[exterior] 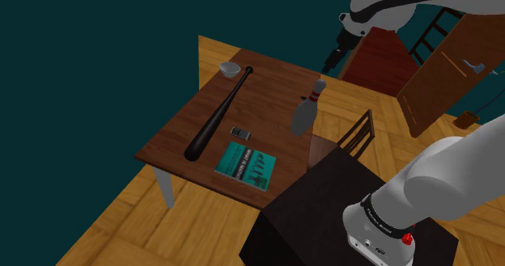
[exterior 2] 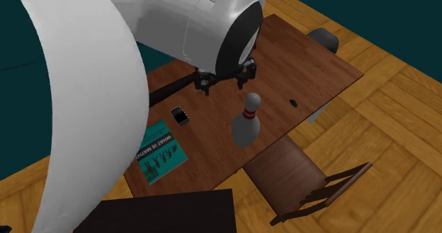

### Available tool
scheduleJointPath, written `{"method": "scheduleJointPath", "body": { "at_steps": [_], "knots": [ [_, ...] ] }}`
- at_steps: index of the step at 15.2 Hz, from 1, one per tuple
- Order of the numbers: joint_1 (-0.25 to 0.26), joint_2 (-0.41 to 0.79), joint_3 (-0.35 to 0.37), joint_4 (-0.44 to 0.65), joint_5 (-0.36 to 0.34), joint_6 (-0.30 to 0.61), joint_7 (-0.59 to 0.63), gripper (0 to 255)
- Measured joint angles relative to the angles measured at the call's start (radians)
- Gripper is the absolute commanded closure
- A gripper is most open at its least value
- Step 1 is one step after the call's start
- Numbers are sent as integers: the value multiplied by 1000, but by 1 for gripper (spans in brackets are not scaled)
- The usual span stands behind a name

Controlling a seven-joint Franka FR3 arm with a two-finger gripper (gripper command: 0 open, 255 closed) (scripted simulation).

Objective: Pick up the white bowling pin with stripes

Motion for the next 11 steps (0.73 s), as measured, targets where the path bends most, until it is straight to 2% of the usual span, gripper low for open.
{"method": "scheduleJointPath", "body": {
  "at_steps": [5,8,11],
  "knots": [
    [-13,189,-54,93,104,44,-129,0],
    [-39,312,-69,163,180,58,-211,0],
    [-86,439,-70,259,254,49,-292,0]
  ]
}}
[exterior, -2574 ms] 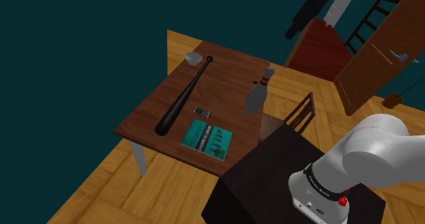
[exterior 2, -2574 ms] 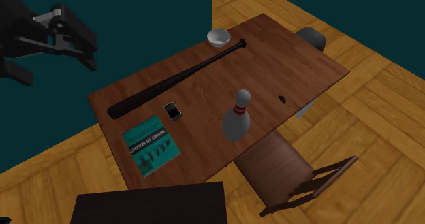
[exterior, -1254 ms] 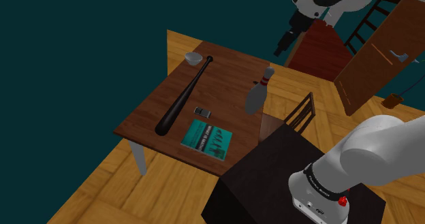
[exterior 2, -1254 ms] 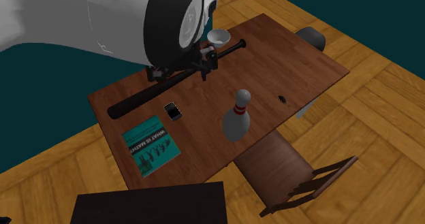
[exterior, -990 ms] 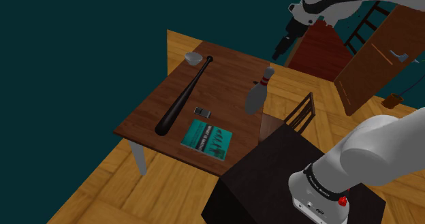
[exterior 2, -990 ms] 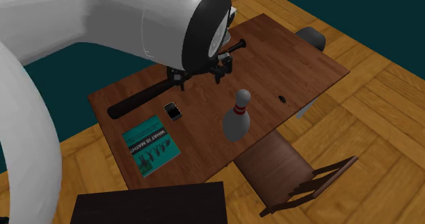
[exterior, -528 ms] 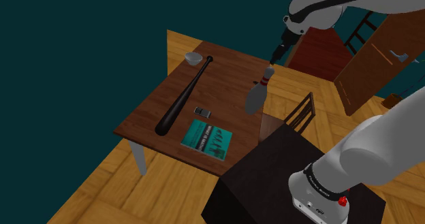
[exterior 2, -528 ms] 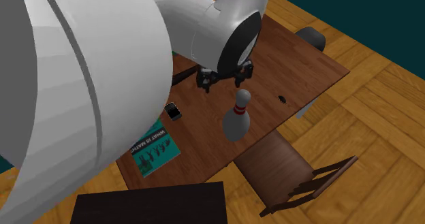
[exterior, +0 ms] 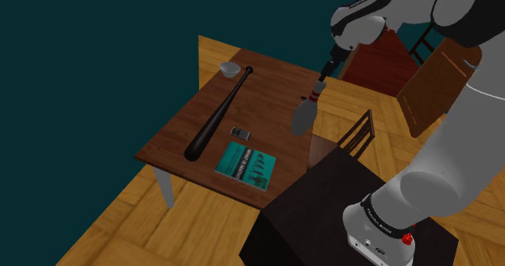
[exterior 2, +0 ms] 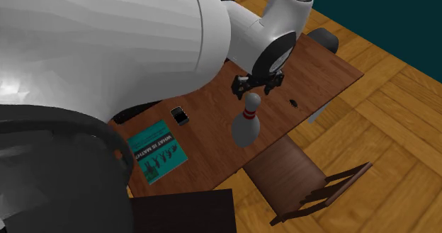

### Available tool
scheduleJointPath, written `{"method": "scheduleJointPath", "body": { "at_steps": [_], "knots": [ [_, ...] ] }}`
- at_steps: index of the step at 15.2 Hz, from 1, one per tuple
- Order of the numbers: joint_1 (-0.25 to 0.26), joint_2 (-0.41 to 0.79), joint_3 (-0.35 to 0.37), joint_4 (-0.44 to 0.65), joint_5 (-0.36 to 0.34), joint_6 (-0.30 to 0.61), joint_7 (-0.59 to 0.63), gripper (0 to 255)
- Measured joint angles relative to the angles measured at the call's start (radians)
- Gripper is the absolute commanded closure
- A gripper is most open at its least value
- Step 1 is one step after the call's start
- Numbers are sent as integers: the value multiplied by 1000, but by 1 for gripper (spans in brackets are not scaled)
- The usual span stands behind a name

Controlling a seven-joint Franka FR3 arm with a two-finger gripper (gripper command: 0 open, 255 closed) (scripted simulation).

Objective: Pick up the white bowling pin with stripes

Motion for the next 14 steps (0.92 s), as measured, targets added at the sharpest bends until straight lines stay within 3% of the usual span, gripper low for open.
{"method": "scheduleJointPath", "body": {
  "at_steps": [8,9,14],
  "knots": [
    [-27,88,22,-4,65,71,-56,0],
    [-28,91,23,-6,68,76,-58,255],
    [-29,93,24,-7,70,80,-60,255]
  ]
}}
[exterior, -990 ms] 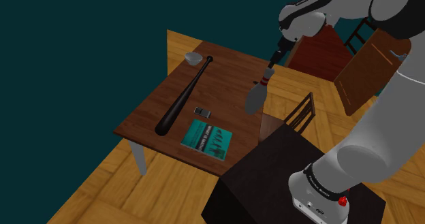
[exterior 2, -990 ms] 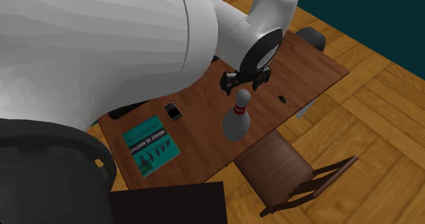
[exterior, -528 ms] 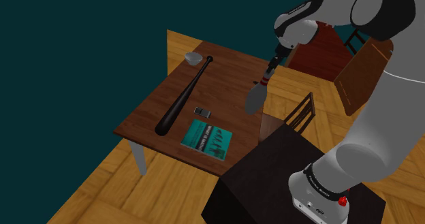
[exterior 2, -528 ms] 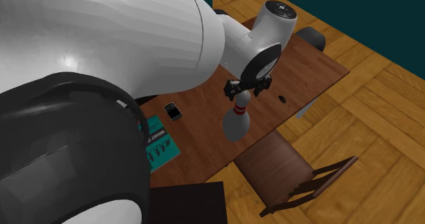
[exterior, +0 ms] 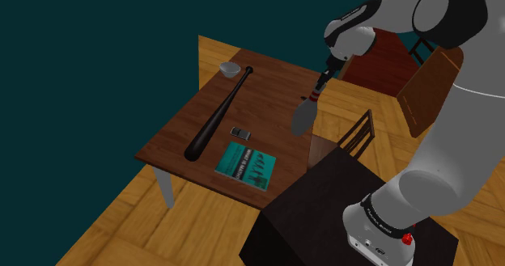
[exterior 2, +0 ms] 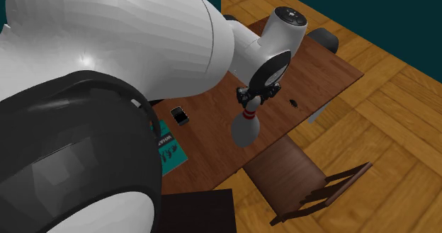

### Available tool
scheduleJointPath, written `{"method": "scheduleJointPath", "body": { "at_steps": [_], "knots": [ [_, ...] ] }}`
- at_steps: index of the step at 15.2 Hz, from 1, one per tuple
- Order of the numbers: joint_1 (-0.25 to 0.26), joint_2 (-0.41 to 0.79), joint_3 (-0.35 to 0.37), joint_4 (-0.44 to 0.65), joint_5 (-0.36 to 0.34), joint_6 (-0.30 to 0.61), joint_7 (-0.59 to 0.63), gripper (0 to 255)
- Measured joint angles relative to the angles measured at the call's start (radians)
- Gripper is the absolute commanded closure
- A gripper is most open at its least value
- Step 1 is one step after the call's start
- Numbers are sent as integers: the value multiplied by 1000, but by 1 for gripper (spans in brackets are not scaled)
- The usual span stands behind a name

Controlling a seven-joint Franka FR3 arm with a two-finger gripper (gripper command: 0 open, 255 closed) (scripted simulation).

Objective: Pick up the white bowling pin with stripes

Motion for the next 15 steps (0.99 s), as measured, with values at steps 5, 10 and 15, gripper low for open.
{"method": "scheduleJointPath", "body": {
  "at_steps": [5,10,15],
  "knots": [
    [0,1,0,1,0,0,0,255],
    [8,-31,-12,11,-27,-41,21,255],
    [17,-68,-23,34,-58,-93,47,255]
  ]
}}
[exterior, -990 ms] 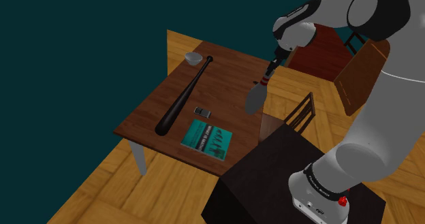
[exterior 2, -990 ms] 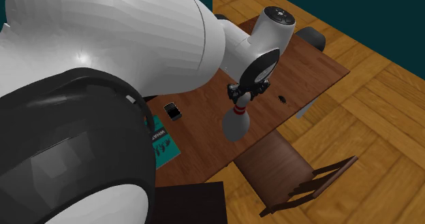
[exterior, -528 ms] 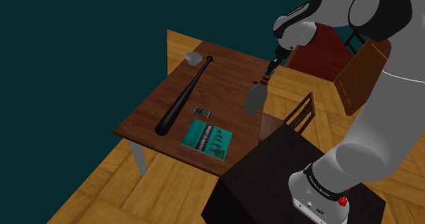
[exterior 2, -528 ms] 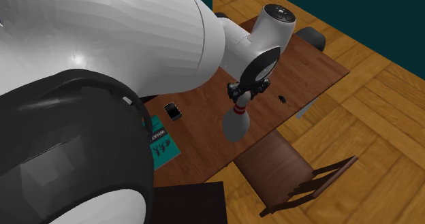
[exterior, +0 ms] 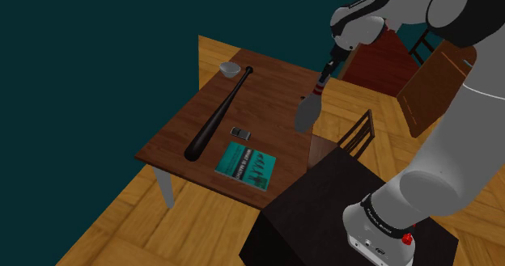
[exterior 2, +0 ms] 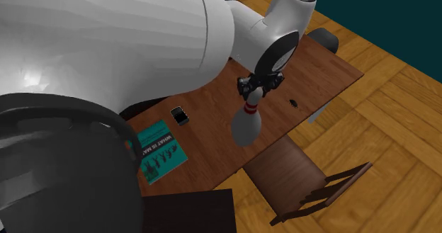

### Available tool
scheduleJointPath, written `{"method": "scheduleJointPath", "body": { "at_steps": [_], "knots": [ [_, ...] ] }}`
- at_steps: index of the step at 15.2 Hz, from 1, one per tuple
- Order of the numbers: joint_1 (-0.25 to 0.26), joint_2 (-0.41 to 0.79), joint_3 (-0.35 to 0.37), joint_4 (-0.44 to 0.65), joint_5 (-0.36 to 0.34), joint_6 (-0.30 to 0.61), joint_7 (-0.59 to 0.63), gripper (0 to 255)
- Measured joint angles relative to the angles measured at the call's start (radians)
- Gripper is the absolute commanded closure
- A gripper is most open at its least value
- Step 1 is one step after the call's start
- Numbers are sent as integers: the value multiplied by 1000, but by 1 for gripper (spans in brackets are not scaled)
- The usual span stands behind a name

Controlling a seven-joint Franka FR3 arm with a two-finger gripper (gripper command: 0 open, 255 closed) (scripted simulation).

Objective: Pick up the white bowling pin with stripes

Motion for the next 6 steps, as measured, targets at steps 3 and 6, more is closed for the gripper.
{"method": "scheduleJointPath", "body": {
  "at_steps": [3,6],
  "knots": [
    [6,-21,-5,20,-18,-36,18,255],
    [9,-40,-10,27,-32,-59,27,255]
  ]
}}
